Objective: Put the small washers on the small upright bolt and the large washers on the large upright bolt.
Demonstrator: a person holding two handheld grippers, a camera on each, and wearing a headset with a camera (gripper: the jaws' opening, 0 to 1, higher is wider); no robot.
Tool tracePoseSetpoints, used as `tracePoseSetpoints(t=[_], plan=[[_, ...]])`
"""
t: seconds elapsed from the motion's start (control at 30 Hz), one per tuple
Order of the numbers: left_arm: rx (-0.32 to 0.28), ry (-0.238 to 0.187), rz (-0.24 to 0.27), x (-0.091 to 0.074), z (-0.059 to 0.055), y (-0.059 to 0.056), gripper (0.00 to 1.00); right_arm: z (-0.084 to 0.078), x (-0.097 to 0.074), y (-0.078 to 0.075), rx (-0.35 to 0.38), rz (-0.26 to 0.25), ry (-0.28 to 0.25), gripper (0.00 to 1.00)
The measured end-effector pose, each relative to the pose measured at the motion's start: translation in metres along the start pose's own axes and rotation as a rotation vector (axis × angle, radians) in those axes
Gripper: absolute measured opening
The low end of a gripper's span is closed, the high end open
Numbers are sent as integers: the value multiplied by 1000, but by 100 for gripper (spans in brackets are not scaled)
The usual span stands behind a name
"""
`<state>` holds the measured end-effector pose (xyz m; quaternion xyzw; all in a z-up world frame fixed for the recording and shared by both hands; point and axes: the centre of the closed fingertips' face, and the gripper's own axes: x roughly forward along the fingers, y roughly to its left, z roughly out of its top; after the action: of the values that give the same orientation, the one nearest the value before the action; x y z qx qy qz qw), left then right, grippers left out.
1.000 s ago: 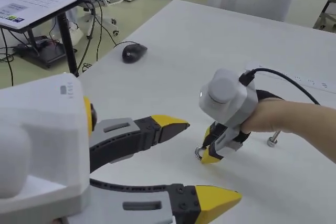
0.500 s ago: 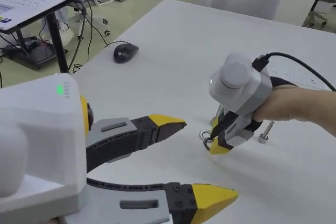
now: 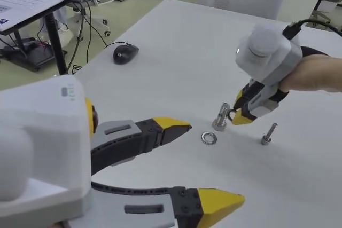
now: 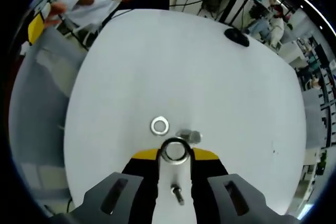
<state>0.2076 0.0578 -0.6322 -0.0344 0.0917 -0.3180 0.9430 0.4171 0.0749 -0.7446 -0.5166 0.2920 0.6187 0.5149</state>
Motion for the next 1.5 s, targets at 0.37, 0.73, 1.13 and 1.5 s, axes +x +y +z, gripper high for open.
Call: tracePoseSetpoints(t=[0.37,0.73,1.13,1.5], plan=[[-7,2,9,0,-1,3,59,8,16,-26,-14,-11,28,22],[-12,0,11,0,-1,5,59,-1,40,-25,-16,21,79,22],[-23,5,6,3,-3,2,58,-11,64,-23,-7,32,94,23],[-23,3,18,1,-3,5,58,-18,65,-25,-10,34,80,24]])
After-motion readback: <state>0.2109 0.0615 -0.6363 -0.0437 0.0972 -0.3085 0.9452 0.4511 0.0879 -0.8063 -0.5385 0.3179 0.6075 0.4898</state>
